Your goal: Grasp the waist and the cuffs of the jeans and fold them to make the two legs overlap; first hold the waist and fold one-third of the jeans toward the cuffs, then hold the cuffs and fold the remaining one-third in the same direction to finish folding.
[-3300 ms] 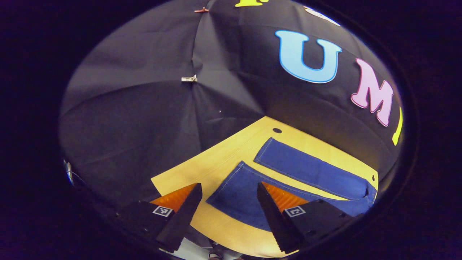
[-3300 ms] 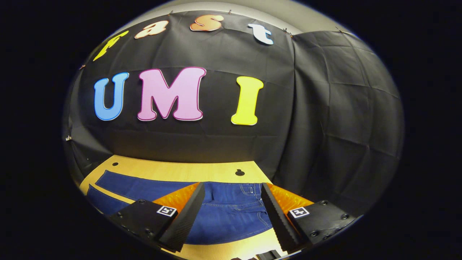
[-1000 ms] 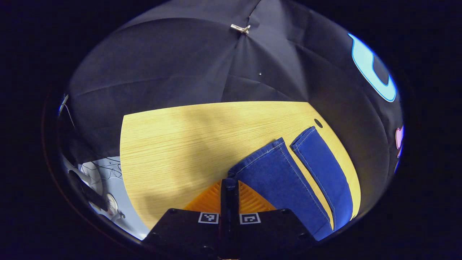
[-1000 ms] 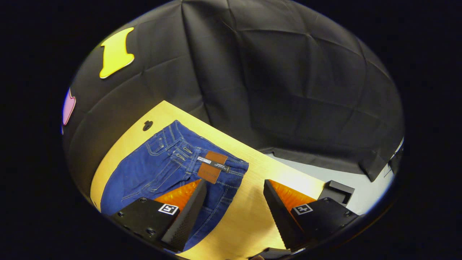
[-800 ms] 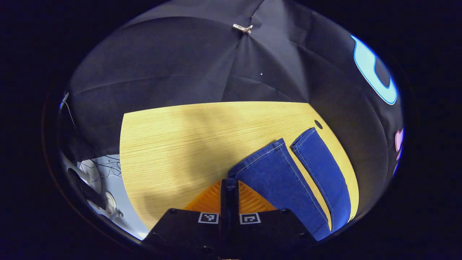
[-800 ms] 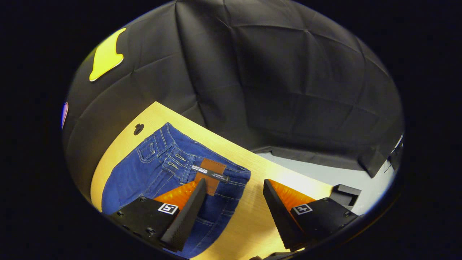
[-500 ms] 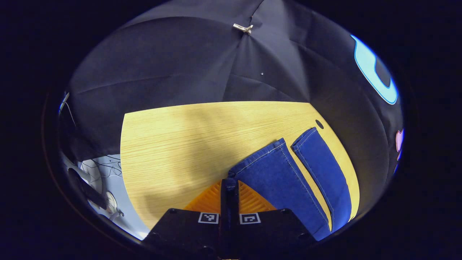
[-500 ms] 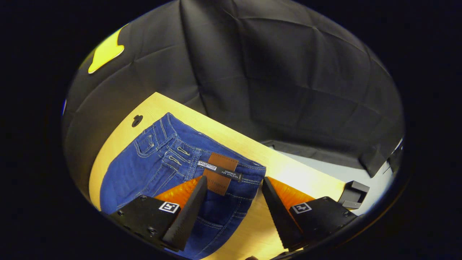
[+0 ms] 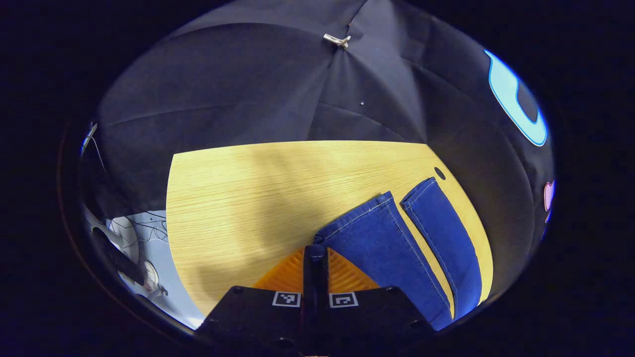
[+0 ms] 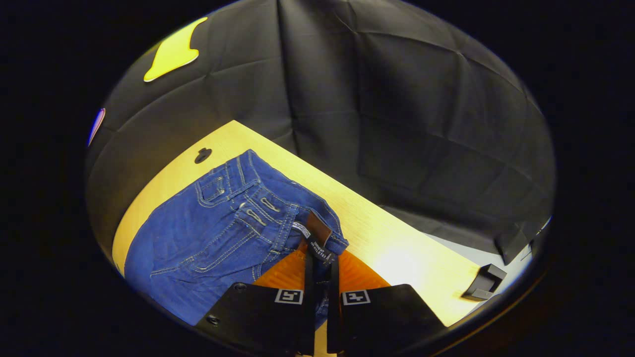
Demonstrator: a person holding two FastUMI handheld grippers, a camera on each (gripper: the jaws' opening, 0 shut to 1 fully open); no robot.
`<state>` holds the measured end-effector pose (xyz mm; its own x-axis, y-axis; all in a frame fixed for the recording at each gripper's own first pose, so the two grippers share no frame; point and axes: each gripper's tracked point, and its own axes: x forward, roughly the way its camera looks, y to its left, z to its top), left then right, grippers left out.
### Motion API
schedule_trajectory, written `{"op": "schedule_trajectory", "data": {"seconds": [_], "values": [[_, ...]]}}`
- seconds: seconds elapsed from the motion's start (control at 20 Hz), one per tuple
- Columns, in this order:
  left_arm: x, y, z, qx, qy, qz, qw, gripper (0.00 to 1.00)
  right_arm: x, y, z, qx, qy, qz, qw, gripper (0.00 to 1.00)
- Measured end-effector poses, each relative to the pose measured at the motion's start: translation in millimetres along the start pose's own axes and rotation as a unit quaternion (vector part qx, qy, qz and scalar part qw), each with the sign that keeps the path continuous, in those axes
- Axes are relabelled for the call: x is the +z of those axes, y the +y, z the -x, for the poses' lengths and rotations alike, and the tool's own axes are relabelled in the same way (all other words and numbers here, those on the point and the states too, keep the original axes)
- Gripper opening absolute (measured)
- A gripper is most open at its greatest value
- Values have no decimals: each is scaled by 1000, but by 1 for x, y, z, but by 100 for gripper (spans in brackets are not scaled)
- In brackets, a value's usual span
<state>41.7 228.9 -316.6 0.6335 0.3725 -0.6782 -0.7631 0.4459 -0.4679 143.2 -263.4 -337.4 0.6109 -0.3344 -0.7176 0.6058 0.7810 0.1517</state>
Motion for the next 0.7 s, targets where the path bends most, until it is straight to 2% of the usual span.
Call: {"op": "schedule_trajectory", "data": {"seconds": [0.15, 0.4, 0.5, 0.65, 0.7], "values": [[-2, 0, 3, 1, 6, 18, 1000, 7, 4, 3, 6, 18, 14, -33, 999, 8], [18, -18, 29, -20, 11, 123, 992, 7, 37, 18, 35, 36, 38, -109, 993, 8], [31, -32, 37, -24, 21, 153, 988, 6, 52, 43, 42, 44, 50, -132, 989, 8], [50, -74, 43, -44, 40, 203, 977, 6, 76, 91, 48, 74, 58, -172, 981, 8], [55, -91, 45, -53, 45, 204, 976, 7, 87, 114, 51, 89, 60, -185, 977, 7]]}}
